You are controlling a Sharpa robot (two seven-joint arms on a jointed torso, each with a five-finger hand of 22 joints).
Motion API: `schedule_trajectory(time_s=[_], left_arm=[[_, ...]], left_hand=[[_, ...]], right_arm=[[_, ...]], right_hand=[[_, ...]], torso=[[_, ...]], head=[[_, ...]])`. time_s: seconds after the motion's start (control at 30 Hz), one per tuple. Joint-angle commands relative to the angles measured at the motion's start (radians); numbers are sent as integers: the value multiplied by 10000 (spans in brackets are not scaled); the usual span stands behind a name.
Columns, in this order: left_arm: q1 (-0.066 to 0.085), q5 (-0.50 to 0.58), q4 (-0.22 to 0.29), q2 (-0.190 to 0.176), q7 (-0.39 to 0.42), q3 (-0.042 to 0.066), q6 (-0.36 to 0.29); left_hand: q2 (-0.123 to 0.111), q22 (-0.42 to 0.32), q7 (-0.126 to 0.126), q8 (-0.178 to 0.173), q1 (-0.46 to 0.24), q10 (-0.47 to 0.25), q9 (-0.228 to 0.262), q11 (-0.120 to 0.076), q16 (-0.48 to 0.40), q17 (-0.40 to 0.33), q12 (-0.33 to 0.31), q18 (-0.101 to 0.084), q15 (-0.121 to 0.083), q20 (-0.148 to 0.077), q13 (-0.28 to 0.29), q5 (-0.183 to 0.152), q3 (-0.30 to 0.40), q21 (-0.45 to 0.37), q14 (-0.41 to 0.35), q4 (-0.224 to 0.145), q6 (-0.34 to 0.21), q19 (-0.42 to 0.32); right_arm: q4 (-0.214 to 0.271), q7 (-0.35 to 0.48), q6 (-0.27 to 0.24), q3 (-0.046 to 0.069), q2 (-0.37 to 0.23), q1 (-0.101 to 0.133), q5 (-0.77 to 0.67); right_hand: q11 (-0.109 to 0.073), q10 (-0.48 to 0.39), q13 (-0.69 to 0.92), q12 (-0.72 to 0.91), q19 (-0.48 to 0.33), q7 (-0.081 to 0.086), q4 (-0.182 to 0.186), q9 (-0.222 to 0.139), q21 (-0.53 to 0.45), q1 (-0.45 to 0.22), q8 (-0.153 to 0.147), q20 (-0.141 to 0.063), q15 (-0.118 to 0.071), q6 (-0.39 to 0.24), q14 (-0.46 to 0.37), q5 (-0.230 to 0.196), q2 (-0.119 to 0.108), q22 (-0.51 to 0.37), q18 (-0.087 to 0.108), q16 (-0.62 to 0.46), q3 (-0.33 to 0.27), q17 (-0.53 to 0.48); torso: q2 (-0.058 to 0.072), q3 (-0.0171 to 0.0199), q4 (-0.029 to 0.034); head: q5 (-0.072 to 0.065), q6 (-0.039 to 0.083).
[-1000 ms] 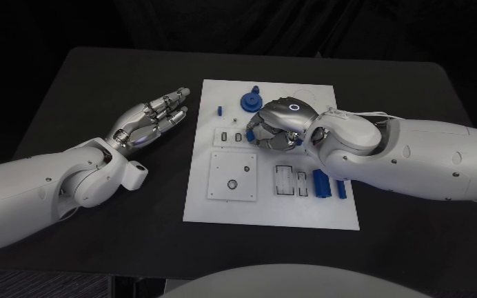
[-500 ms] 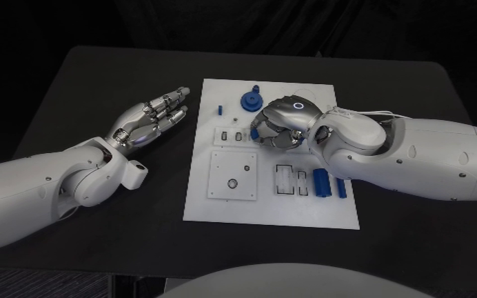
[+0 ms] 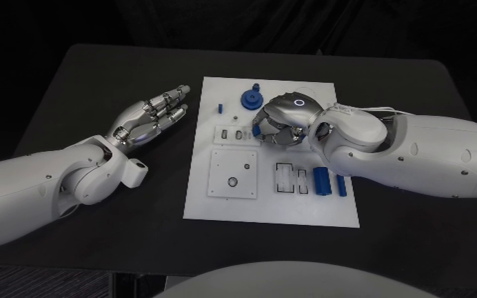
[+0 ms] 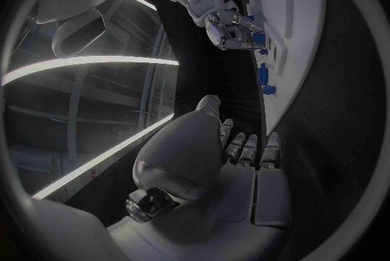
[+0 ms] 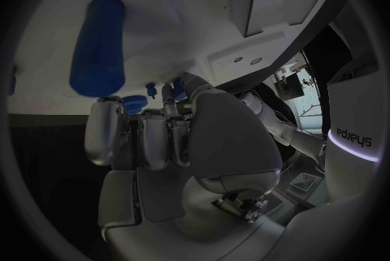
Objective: Assemble the parts on the task board
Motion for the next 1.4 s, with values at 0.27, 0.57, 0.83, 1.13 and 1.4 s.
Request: schedule_trajectory(time_s=[0.27,0.57,0.83,1.13,1.4], left_arm=[[-13,-3,3,28,631,7,118],[-14,-3,-9,34,632,6,118],[-15,-3,-26,45,629,6,129],[-17,-3,-39,50,623,6,139],[-19,-3,-44,52,608,6,156]], left_hand=[[3,13,26,-27,-112,-12,5,67,-36,-12,26,184,59,48,8,-75,65,34,15,-11,-70,-4],[6,14,25,-28,-111,-11,5,69,-36,-12,26,184,60,49,8,-82,69,35,15,-14,-71,-3],[11,13,25,-28,-112,-10,5,70,-36,-12,26,184,60,50,8,-87,74,35,15,-14,-74,-3],[11,13,25,-28,-112,-10,5,70,-36,-12,26,184,60,50,8,-87,74,35,15,-14,-74,-3],[26,14,33,-25,-118,-12,7,70,-36,-12,26,184,62,52,8,-100,85,36,15,-12,-54,-2]], right_arm=[[-47,-435,813,-40,94,-31,-90],[-53,-427,824,-40,127,-31,-90],[-55,-415,784,-40,132,-31,-90],[-50,-394,733,-40,138,-31,-90],[-33,-339,595,-40,137,-31,-90]], right_hand=[[86,693,2325,-90,-108,2,-50,10,-185,-129,-18,2,86,-6,657,-50,3,1192,180,-130,-30,1262],[105,696,2329,-88,-113,30,-63,-6,-210,-186,-116,17,102,-184,649,-177,-35,1194,181,-139,-59,1258],[123,691,2325,-92,-107,54,-65,-21,-212,-226,-163,29,115,-316,648,-282,-60,1203,178,-143,-84,1255],[152,699,2331,-86,-103,87,-59,-29,-233,-289,-170,48,138,-460,650,-562,-70,1209,179,-138,-127,1260],[158,721,2352,-67,-84,96,-69,-30,-201,-288,-169,53,142,-492,660,-631,-73,1227,171,-106,-134,1291]], torso=[[1,-7,15],[4,-11,9],[1,-3,6],[-4,1,-1],[-2,-1,-2]], head=[[-32,-37],[-25,-26],[-28,-32],[-22,-52],[-17,-54]])
